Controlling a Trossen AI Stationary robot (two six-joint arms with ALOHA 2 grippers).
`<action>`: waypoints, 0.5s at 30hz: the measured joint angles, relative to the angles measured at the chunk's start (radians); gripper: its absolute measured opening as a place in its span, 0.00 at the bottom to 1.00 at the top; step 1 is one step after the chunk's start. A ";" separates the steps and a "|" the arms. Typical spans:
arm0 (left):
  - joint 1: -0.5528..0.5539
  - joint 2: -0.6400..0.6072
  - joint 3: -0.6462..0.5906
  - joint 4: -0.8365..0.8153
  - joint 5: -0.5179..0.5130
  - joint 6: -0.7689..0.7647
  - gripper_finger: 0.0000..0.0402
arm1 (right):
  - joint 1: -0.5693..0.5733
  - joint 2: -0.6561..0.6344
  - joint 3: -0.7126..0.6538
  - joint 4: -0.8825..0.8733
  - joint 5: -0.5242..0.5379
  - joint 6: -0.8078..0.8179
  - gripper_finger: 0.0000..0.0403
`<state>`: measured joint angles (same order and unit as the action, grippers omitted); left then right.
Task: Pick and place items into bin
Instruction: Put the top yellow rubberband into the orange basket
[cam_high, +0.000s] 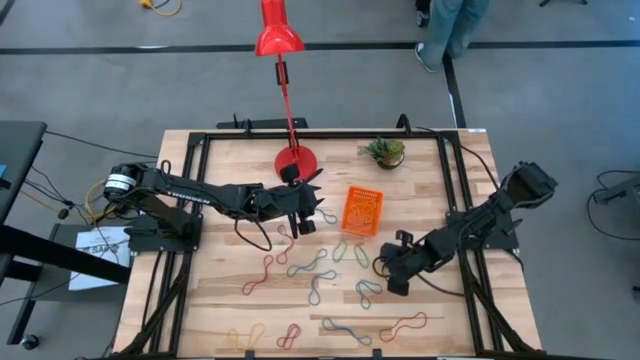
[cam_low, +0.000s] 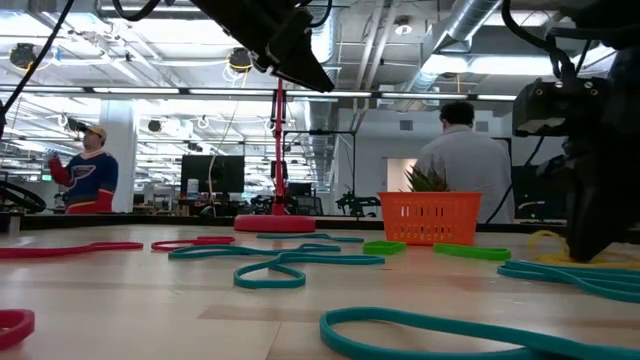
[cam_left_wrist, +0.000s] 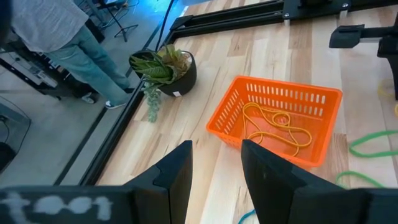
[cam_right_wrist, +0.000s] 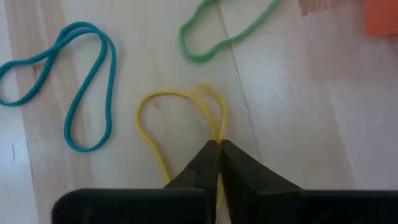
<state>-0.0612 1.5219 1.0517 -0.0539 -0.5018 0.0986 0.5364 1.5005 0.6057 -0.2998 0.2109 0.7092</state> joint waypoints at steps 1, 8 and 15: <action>0.000 0.000 0.000 0.000 0.000 0.000 0.32 | 0.004 -0.011 0.006 -0.011 0.004 0.002 0.02; 0.000 0.000 0.000 0.002 0.000 0.002 0.32 | 0.006 -0.204 0.118 -0.177 0.208 0.009 0.01; 0.000 0.000 0.000 0.010 -0.001 0.014 0.32 | -0.033 -0.389 0.162 -0.186 0.480 -0.142 0.01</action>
<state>-0.0611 1.5219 1.0512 -0.0434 -0.5030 0.1131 0.5032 1.1112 0.7679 -0.4857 0.6913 0.5670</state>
